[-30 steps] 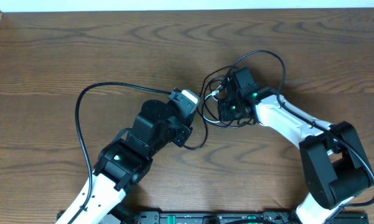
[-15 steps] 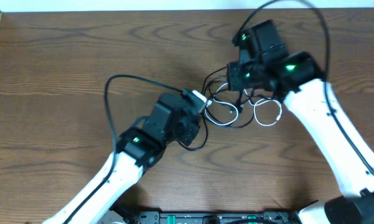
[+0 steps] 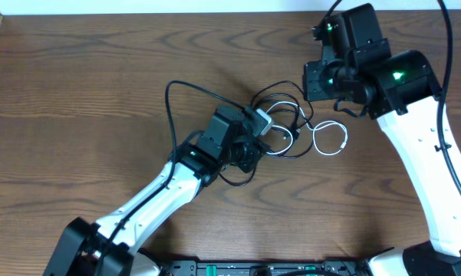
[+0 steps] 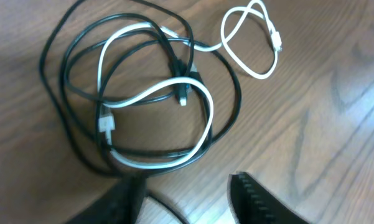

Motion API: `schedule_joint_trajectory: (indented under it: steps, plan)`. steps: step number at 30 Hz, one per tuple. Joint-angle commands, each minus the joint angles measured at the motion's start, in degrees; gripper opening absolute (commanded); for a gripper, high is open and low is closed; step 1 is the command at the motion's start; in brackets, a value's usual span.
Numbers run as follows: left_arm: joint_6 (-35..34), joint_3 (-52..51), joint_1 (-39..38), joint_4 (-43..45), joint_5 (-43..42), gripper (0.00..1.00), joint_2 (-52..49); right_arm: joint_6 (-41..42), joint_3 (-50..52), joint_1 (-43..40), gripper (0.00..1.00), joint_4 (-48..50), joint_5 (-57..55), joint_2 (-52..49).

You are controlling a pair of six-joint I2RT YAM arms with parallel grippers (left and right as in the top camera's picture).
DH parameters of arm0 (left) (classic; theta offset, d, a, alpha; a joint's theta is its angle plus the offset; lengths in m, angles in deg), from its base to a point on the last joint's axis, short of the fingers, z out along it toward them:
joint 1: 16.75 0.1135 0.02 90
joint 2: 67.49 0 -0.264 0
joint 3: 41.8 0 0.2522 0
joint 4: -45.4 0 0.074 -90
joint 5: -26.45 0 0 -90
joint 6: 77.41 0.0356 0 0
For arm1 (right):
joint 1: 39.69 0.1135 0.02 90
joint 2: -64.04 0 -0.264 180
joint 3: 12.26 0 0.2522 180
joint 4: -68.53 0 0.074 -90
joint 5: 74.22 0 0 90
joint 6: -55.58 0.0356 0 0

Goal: Untangle cables

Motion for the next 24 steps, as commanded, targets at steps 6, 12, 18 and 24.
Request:
schedule_joint_trajectory:
  steps: [6,12,18,24]
  plan:
    - [-1.97,-0.44,-0.92,5.86,-1.31,0.56,-6.45,0.70,-0.68,-3.21,0.28,-3.23,-2.95,0.24]
    - [-1.95,-0.44,-3.63,10.01,-1.11,0.56,-11.39,0.66,-0.68,-3.37,0.28,-3.61,-2.91,0.24]
    - [-1.99,-0.42,-6.05,15.93,-1.14,0.56,-17.31,0.57,-0.68,-3.26,0.27,-5.14,-2.91,0.24]
    - [-1.97,-0.42,-6.23,21.64,-1.11,0.56,-20.52,-1.16,-0.68,-3.26,0.25,-7.19,-2.91,0.24]
